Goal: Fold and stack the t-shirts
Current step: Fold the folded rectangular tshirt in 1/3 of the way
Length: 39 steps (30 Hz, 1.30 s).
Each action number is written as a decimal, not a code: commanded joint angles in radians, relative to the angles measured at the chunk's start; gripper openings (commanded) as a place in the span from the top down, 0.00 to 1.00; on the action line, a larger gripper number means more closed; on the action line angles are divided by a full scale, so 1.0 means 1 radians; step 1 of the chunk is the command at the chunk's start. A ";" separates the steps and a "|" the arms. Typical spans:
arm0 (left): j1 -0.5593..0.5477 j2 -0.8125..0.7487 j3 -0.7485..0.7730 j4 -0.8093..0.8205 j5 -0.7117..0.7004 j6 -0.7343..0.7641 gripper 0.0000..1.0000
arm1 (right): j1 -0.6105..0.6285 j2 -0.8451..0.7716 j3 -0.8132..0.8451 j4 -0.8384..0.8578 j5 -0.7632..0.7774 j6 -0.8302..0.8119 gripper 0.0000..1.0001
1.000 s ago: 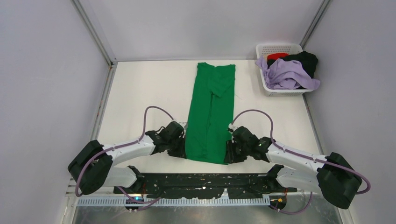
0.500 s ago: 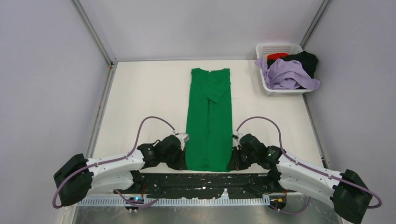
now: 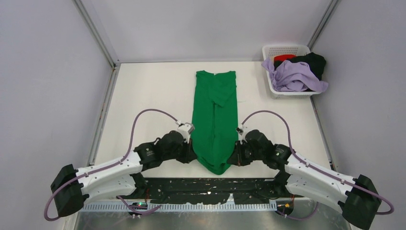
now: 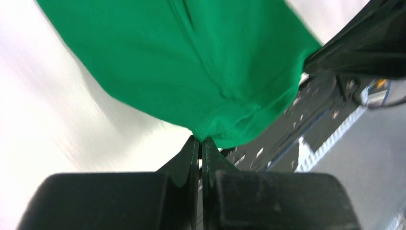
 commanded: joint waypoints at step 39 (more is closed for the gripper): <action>0.546 0.988 0.983 -0.155 0.152 0.263 1.00 | -0.568 0.900 0.614 0.348 -0.015 -0.161 0.94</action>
